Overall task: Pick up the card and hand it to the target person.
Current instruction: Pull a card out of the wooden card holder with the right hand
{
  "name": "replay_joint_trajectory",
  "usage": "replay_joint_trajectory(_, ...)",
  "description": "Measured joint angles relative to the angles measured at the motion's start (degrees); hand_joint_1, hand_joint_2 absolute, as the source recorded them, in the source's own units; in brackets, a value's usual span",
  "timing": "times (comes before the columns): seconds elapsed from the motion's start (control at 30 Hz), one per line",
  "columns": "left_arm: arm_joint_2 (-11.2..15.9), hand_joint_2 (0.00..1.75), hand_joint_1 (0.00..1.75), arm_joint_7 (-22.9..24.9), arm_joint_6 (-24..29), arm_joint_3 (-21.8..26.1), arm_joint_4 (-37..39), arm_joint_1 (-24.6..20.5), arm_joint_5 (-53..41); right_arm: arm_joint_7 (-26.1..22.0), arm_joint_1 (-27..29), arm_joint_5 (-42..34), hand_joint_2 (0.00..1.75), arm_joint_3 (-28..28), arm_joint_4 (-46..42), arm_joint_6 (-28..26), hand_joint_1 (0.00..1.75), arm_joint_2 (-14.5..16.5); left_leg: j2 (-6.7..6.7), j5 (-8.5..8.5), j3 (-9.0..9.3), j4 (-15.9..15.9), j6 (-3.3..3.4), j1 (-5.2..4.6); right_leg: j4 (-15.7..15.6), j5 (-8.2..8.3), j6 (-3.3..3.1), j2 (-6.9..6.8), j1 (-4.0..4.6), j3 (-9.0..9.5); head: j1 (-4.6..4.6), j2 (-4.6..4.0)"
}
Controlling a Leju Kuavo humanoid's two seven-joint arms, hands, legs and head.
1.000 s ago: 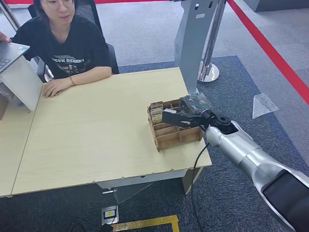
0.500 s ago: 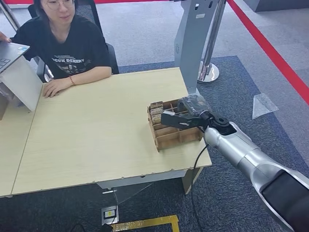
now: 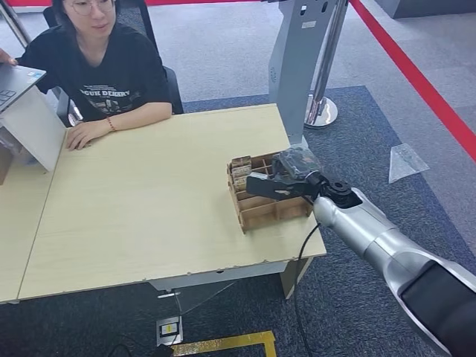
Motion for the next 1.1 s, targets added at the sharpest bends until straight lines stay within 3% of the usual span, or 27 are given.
replay_joint_trajectory(0.67, 0.2, 1.75, 0.00, -0.2, 0.0, 0.0, 0.0, 0.0, 0.0, -0.1, -0.3, -0.1, 1.75, 0.1, 1.1, 0.0, 0.94, 0.4, 0.00, 0.00, 0.00, 0.0, 0.00, 0.00, 0.0, 0.00, 0.00, 0.00, 0.00, 0.00, 0.00, 0.00)
replay_joint_trajectory(1.1, 0.3, 1.75, 0.00, -0.2, -0.2, 0.0, 0.0, 0.0, -0.1, -0.6, -0.3, -0.9, 1.75, 0.1, 1.2, 1.1, 0.99, 0.4, 0.00, 0.00, 0.02, 0.0, 0.00, 0.00, 0.0, 0.00, 0.00, 0.01, 0.00, -0.01, 0.00, 0.01)
